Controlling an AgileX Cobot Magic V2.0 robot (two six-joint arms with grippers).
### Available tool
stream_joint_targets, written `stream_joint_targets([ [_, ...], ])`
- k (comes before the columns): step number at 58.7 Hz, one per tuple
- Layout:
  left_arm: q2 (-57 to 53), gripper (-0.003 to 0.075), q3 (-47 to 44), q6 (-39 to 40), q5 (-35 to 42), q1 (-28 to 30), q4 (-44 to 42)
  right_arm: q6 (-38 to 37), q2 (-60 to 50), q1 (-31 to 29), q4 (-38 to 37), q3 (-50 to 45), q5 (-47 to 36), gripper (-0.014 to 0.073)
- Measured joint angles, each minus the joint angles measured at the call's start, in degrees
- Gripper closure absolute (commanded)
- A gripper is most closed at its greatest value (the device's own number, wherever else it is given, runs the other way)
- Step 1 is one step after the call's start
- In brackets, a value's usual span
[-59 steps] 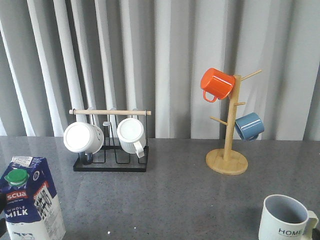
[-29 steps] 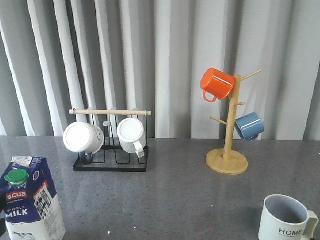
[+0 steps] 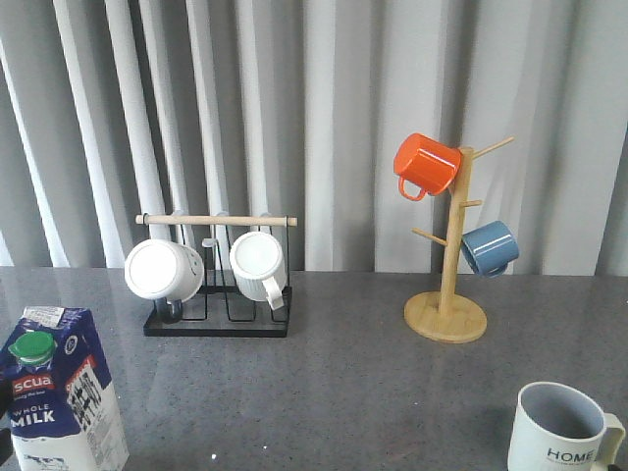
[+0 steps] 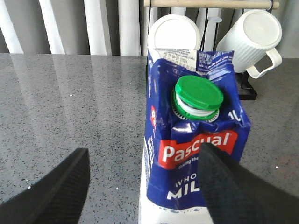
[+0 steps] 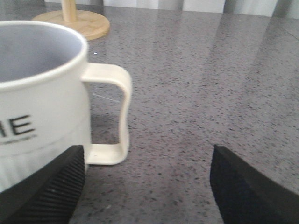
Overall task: Place milk next to cup
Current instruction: 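Lower the right gripper onto the white HOME mug's handle and close, then slide the held mug with the right gripper toward the table's middle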
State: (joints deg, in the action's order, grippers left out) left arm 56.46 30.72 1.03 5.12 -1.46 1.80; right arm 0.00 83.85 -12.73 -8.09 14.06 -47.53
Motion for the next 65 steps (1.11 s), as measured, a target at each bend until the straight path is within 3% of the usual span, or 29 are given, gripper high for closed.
stream_joint_targets([
  [27, 0.00, 0.0235, 0.00, 0.00, 0.00, 0.00, 0.00, -0.98, 0.17, -2.65, -5.02, 1.44, -1.44, 0.0046],
  [65, 0.00, 0.0235, 0.00, 0.00, 0.00, 0.00, 0.00, -1.81, 6.55, -2.65, -5.26, 4.43, -4.16, 0.0046],
])
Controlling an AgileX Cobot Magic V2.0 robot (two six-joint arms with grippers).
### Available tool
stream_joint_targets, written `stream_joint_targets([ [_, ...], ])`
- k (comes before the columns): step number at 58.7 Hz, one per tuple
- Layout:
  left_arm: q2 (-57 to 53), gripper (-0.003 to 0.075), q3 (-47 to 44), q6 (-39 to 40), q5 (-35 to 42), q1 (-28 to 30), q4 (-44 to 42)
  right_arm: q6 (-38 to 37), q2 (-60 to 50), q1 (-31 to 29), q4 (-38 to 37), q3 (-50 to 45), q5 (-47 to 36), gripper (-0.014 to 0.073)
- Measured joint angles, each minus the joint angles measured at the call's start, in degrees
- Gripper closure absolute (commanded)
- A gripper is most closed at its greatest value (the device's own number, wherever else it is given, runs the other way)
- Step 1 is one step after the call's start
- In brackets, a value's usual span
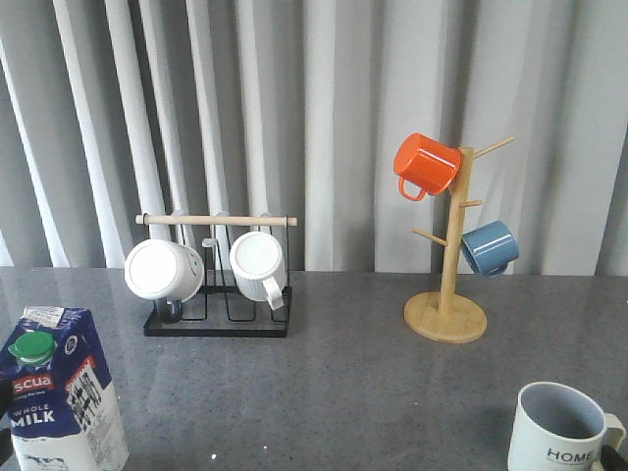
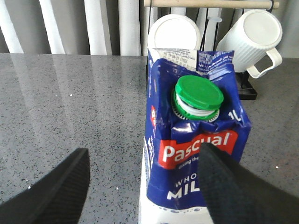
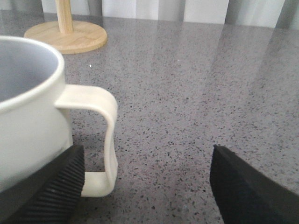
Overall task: Place milk next to cup
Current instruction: 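Slide the held mug with the right gripper toward the table's middle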
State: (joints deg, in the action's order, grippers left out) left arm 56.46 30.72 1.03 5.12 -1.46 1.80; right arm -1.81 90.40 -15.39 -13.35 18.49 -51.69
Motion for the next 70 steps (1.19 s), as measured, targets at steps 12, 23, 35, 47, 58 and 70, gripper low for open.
stream_joint_targets([
  [12, 0.00, 0.0235, 0.00, 0.00, 0.00, 0.00, 0.00, -0.31, 3.87, 0.00, -1.95, 2.33, -2.30, 0.0088],
  [23, 0.00, 0.0235, 0.00, 0.00, 0.00, 0.00, 0.00, -0.36, 7.08, 0.00, -1.87, 4.33, -3.03, 0.0385],
  [35, 0.00, 0.0235, 0.00, 0.00, 0.00, 0.00, 0.00, -0.98, 8.11, 0.00, -2.14, 5.07, -3.24, 0.0603],
  [47, 0.00, 0.0235, 0.00, 0.00, 0.00, 0.00, 0.00, -7.86, 7.28, 0.77, -4.27, 5.07, -4.61, 0.0597],
  [58, 0.00, 0.0235, 0.00, 0.00, 0.00, 0.00, 0.00, -9.56, 2.73, 10.54, -0.85, 6.29, -2.57, 0.0597],
  [70, 0.00, 0.0235, 0.00, 0.00, 0.00, 0.00, 0.00, -3.00, 0.58, 27.15, 14.86, 11.35, 8.35, 0.0597],
])
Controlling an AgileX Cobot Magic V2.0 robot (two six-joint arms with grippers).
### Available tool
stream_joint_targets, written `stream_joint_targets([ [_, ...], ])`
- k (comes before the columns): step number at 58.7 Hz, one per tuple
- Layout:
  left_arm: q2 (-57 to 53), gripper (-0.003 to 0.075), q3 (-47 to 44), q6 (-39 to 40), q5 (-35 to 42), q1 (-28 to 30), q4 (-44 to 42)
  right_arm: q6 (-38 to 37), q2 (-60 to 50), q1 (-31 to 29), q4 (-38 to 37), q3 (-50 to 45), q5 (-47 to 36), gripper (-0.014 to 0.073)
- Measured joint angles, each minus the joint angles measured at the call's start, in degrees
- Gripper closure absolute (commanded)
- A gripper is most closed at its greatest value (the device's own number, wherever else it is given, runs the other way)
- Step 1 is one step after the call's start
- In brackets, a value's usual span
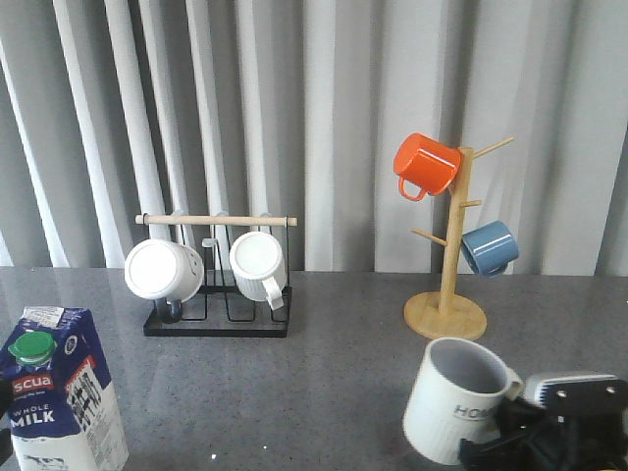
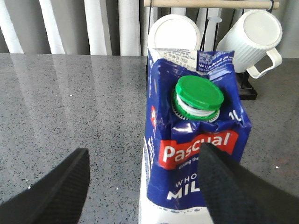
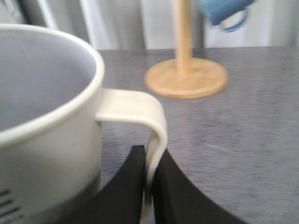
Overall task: Place milk next to cup
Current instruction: 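Slide the held mug with the right gripper toward the table's middle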
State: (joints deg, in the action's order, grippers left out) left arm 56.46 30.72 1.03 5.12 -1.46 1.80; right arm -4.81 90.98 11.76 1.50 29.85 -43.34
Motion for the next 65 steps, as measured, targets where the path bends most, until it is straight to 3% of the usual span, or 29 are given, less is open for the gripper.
stream_joint_targets([
  [7, 0.00, 0.0235, 0.00, 0.00, 0.00, 0.00, 0.00, 7.17, 0.85, 8.12, 11.78, 2.86, 1.71, 0.0597],
  [16, 0.00, 0.0235, 0.00, 0.00, 0.00, 0.00, 0.00, 15.19, 4.94, 15.59, 26.70, 4.43, -1.98, 0.0597],
  [22, 0.00, 0.0235, 0.00, 0.00, 0.00, 0.00, 0.00, 19.98, 8.43, 18.35, 31.34, 4.49, -4.66, 0.0597],
  [49, 0.00, 0.0235, 0.00, 0.00, 0.00, 0.00, 0.00, 21.84, 14.36, 20.79, 34.89, 5.99, -9.49, 0.0577],
  [65, 0.00, 0.0235, 0.00, 0.00, 0.00, 0.00, 0.00, 21.84, 14.36, 21.02, 34.70, 5.99, -8.58, 0.0468],
])
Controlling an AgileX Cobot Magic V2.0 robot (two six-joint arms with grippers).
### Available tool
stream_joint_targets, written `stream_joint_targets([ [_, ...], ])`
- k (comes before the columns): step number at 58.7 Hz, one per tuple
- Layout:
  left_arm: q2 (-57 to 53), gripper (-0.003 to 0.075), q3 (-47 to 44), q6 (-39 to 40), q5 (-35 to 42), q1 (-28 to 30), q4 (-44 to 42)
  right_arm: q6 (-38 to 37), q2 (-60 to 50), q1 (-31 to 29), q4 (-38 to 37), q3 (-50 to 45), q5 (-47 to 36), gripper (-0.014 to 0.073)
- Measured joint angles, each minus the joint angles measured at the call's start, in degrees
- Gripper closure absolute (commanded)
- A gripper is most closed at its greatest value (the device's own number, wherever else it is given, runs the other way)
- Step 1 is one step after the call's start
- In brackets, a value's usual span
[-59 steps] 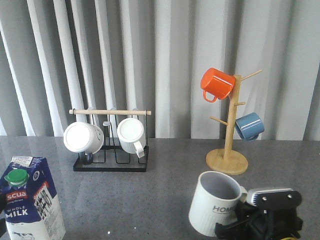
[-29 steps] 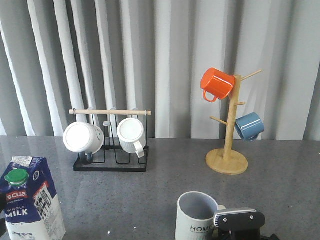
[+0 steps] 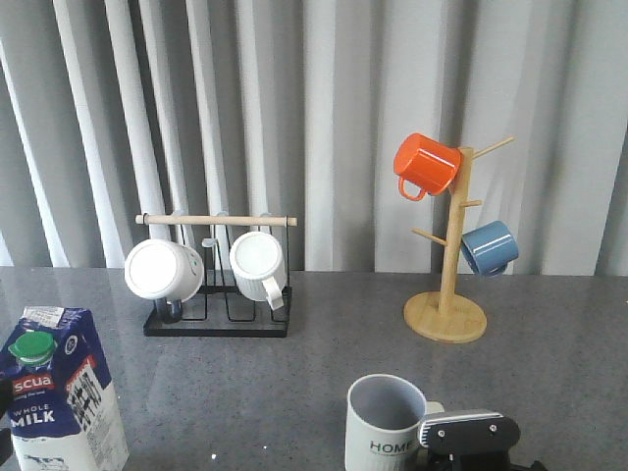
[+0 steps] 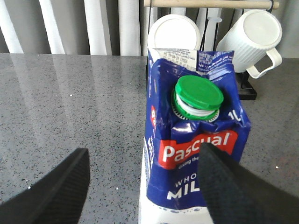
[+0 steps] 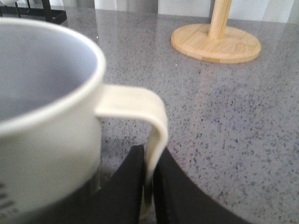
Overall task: Place milk next to cup
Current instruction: 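Slide the held mug with the right gripper toward the table's middle, then open the right gripper and pull it back from the mug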
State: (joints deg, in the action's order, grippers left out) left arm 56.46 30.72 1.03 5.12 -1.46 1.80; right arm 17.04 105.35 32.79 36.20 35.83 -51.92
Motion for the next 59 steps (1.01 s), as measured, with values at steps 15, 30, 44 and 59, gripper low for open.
stream_joint_targets([
  [15, 0.00, 0.0235, 0.00, 0.00, 0.00, 0.00, 0.00, 0.17, -1.52, 0.23, -0.83, 0.00, 0.98, 0.0326],
  [30, 0.00, 0.0235, 0.00, 0.00, 0.00, 0.00, 0.00, 1.88, -5.42, 0.23, -0.82, -0.27, 5.21, 0.0298],
  [44, 0.00, 0.0235, 0.00, 0.00, 0.00, 0.00, 0.00, 2.74, -9.96, 1.33, -1.29, -5.64, 4.40, 0.0298],
  [59, 0.00, 0.0235, 0.00, 0.00, 0.00, 0.00, 0.00, 1.05, -18.54, 1.78, -4.94, -14.17, 5.21, 0.0300],
])
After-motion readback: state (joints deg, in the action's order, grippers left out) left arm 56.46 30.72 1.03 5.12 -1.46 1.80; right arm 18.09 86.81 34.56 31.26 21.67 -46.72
